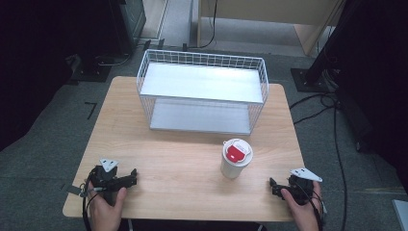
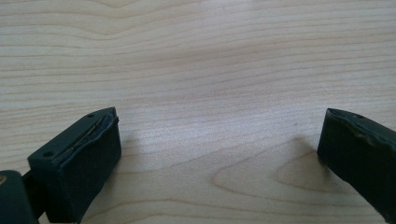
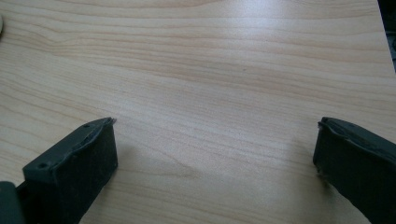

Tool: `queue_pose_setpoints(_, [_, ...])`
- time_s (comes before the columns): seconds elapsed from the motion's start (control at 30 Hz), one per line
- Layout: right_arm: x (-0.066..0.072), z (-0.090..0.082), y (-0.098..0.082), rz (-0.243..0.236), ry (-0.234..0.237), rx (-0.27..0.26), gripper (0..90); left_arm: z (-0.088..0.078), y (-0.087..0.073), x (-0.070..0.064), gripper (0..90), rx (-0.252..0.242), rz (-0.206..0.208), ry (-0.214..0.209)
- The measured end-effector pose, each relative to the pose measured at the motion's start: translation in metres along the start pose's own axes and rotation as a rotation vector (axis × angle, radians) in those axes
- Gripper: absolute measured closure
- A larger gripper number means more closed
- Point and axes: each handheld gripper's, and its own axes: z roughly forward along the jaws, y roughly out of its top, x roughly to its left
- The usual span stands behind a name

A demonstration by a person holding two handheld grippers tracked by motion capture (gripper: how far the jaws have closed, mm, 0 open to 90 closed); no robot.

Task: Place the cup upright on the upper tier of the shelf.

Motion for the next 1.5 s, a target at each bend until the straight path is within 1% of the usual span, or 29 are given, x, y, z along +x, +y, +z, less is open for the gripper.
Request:
queue_pose_setpoints(0.1, [0.000, 0.000, 0.000, -0.001, -0.004, -0.004, 0.0, 0.000, 0.000, 0.000, 0.0, 0.000, -0.001, 0.000])
queue_pose_setpoints(0.13, [0.002, -0.001, -0.001, 0.000, 0.001, -0.001, 0.0, 0.001, 0.001, 0.000, 0.0, 0.000, -0.010, 0.010])
queue_pose_setpoints(0.23, [0.004, -0.002, -0.002, -0.012, 0.016, -0.003, 0.3, 0.002, 0.001, 0.000, 0.0, -0.001, -0.014, 0.014])
queue_pose_setpoints(0.27, [0.009, -0.003, -0.003, -0.024, 0.036, -0.008, 0.7, 0.001, 0.002, -0.001, 0.0, 0.001, -0.015, 0.017])
queue_pose_setpoints(0.3, [0.009, -0.003, -0.003, -0.024, 0.036, -0.008, 0.7, 0.001, 0.002, -0.001, 0.0, 0.001, -0.015, 0.017])
queue_pose_setpoints(0.33, [0.013, -0.004, -0.002, -0.035, 0.051, -0.016, 0.7, 0.001, 0.002, -0.001, 0.0, 0.002, -0.015, 0.016])
queue_pose_setpoints(0.43, [0.017, -0.004, -0.001, -0.039, 0.054, -0.023, 0.7, 0.001, 0.001, -0.002, 0.0, 0.000, -0.017, 0.020])
queue_pose_setpoints(0.47, [0.021, -0.004, 0.002, -0.029, 0.063, -0.028, 0.7, 0.001, 0.001, -0.003, 0.0, 0.000, -0.019, 0.021])
queue_pose_setpoints(0.5, [0.021, -0.004, 0.002, -0.029, 0.063, -0.028, 0.7, 0.001, 0.001, -0.003, 0.0, 0.000, -0.019, 0.021])
queue_pose_setpoints(0.57, [0.026, -0.004, 0.004, -0.024, 0.073, -0.031, 0.7, 0.001, 0.001, -0.003, 0.0, 0.000, -0.019, 0.021])
queue_pose_setpoints(0.6, [0.031, -0.004, 0.005, -0.031, 0.080, -0.032, 0.7, 0.001, 0.001, -0.003, 0.0, 0.000, -0.019, 0.022])
queue_pose_setpoints(0.63, [0.031, -0.004, 0.005, -0.031, 0.080, -0.032, 0.7, 0.001, 0.001, -0.003, 0.0, 0.000, -0.019, 0.022])
queue_pose_setpoints(0.67, [0.036, -0.005, 0.007, -0.042, 0.092, -0.036, 0.7, 0.001, 0.001, -0.003, 0.0, 0.000, -0.019, 0.021])
queue_pose_setpoints(0.7, [0.036, -0.005, 0.007, -0.042, 0.092, -0.036, 0.7, 0.001, 0.001, -0.003, 0.0, 0.000, -0.019, 0.021])
queue_pose_setpoints(0.8, [0.047, -0.005, 0.010, -0.059, 0.107, -0.042, 0.7, 0.001, 0.001, -0.003, 0.0, 0.000, -0.019, 0.021])
queue_pose_setpoints(0.83, [0.047, -0.005, 0.010, -0.059, 0.107, -0.042, 0.7, 0.001, 0.001, -0.003, 0.0, 0.000, -0.019, 0.021])
queue_pose_setpoints(0.87, [0.052, -0.004, 0.011, -0.068, 0.116, -0.042, 0.7, 0.001, 0.001, -0.003, 0.0, 0.000, -0.019, 0.021])
queue_pose_setpoints(0.93, [0.054, -0.004, 0.011, -0.074, 0.122, -0.041, 0.7, 0.001, 0.001, -0.003, 0.0, 0.000, -0.019, 0.021])
queue_pose_setpoints(1.0, [0.061, -0.002, 0.011, -0.089, 0.134, -0.034, 0.7, 0.001, 0.001, -0.003, 0.0, 0.000, -0.019, 0.021])
queue_pose_setpoints(1.03, [0.061, -0.002, 0.011, -0.089, 0.134, -0.034, 0.7, 0.001, 0.001, -0.003, 0.0, 0.000, -0.019, 0.021])
queue_pose_setpoints(1.07, [0.066, -0.002, 0.012, -0.098, 0.142, -0.036, 0.7, 0.001, 0.001, -0.003, 0.0, 0.000, -0.019, 0.021])
queue_pose_setpoints(1.1, [0.066, -0.002, 0.012, -0.098, 0.142, -0.036, 0.7, 0.001, 0.001, -0.003, 0.0, 0.000, -0.019, 0.021])
queue_pose_setpoints(1.17, [0.071, -0.002, 0.012, -0.104, 0.149, -0.038, 0.7, 0.001, 0.001, -0.003, 0.0, 0.000, -0.019, 0.021])
queue_pose_setpoints(1.2, [0.075, -0.002, 0.013, -0.117, 0.157, -0.043, 0.7, 0.001, 0.001, -0.003, 0.0, 0.000, -0.019, 0.021])
queue_pose_setpoints(1.23, [0.075, -0.002, 0.013, -0.117, 0.157, -0.043, 0.7, 0.001, 0.001, -0.003, 0.0, 0.000, -0.019, 0.021])
queue_pose_setpoints(1.27, [0.079, -0.001, 0.013, -0.121, 0.166, -0.040, 0.7, 0.001, 0.001, -0.003, 0.0, 0.001, -0.019, 0.021])
queue_pose_setpoints(1.3, [0.079, -0.001, 0.013, -0.121, 0.166, -0.040, 0.7, 0.001, 0.001, -0.003, 0.0, 0.001, -0.019, 0.021])
queue_pose_setpoints(1.33, [0.083, -0.001, 0.014, -0.128, 0.177, -0.042, 0.7, 0.001, 0.001, -0.003, 0.0, 0.000, -0.019, 0.021])
queue_pose_setpoints(1.5, [0.090, -0.002, 0.015, -0.138, 0.205, -0.047, 0.7, 0.001, 0.001, -0.003, 0.0, 0.000, -0.019, 0.021])
